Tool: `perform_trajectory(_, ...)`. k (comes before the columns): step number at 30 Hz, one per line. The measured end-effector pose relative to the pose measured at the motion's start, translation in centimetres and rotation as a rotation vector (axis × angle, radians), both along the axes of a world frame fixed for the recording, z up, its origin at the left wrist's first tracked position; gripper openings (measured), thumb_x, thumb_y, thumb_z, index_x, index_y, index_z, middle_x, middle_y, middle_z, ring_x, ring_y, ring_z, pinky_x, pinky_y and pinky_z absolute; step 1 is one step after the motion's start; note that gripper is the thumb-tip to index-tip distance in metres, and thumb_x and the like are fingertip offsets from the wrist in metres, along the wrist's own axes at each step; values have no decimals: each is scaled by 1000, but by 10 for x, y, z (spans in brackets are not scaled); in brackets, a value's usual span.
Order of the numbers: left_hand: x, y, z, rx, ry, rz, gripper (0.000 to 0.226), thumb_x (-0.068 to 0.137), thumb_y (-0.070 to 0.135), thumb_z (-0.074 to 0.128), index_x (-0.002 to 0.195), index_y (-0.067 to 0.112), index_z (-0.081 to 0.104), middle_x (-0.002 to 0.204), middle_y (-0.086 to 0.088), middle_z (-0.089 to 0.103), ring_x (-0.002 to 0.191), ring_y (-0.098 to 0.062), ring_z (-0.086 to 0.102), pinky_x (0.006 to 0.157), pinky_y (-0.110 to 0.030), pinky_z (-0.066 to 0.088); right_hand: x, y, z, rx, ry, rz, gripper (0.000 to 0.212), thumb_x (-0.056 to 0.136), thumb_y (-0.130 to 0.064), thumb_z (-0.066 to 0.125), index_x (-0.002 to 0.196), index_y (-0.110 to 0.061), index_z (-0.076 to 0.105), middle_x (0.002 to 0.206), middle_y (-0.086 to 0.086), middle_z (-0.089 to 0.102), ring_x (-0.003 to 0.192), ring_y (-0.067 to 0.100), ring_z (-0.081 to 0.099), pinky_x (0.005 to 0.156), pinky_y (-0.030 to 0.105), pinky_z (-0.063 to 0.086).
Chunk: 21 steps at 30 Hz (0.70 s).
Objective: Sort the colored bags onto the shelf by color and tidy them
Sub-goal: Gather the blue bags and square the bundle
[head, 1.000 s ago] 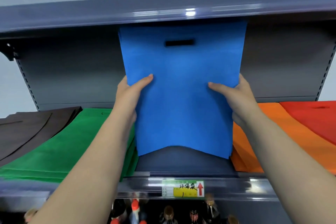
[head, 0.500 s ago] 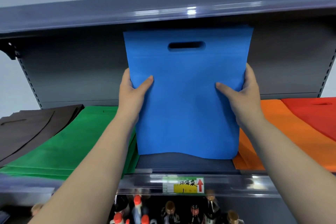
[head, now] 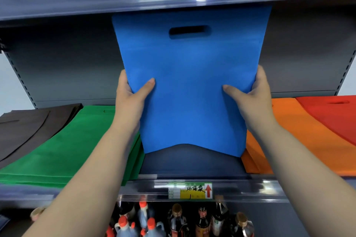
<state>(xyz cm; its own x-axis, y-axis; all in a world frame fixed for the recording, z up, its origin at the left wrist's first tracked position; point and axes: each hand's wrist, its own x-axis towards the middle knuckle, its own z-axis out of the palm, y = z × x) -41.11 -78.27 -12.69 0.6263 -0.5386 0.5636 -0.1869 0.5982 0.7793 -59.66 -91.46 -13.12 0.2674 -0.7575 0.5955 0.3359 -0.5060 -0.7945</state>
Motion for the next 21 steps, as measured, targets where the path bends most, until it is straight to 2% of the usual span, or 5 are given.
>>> perform_trajectory(3, -1, 0, -20, 76, 52, 1, 30, 88, 4, 61, 113, 19, 54, 112, 4, 67, 101, -15, 66, 79, -28, 53, -2, -2, -17, 48, 47, 25, 48, 81, 2, 68, 113, -27, 48, 118, -6, 61, 109, 10, 60, 92, 36, 52)
perform_trajectory(6, -5, -1, -24, 99, 66, -5, 26, 87, 4, 62, 107, 20, 58, 105, 7, 70, 98, -14, 67, 76, -26, 54, -3, -1, -21, 72, 69, 20, 48, 80, 2, 69, 106, -34, 50, 116, -8, 62, 108, 11, 61, 93, 40, 52)
perform_trajectory(10, 0, 0, -15, 75, 76, -17, 26, 87, 3, 62, 107, 19, 58, 106, 5, 70, 97, -15, 67, 75, -26, 55, -5, 1, -8, 88, 31, 43, 44, 81, 3, 68, 109, -28, 52, 115, -6, 63, 106, 11, 62, 89, 35, 53)
perform_trajectory(15, -5, -1, -39, 153, 113, -18, 27, 86, 5, 64, 111, 17, 59, 110, 2, 70, 99, -17, 67, 79, -32, 53, -6, 3, -34, 152, 93, 25, 45, 79, 1, 71, 110, -28, 54, 114, -7, 64, 105, 14, 62, 92, 43, 52)
perform_trajectory(21, -7, 2, -35, 75, 92, -19, 27, 87, 4, 62, 109, 19, 58, 110, 3, 69, 100, -15, 67, 79, -28, 56, -8, 5, -33, 143, 27, 25, 43, 81, 0, 69, 112, -26, 56, 113, -7, 66, 103, 13, 64, 84, 34, 54)
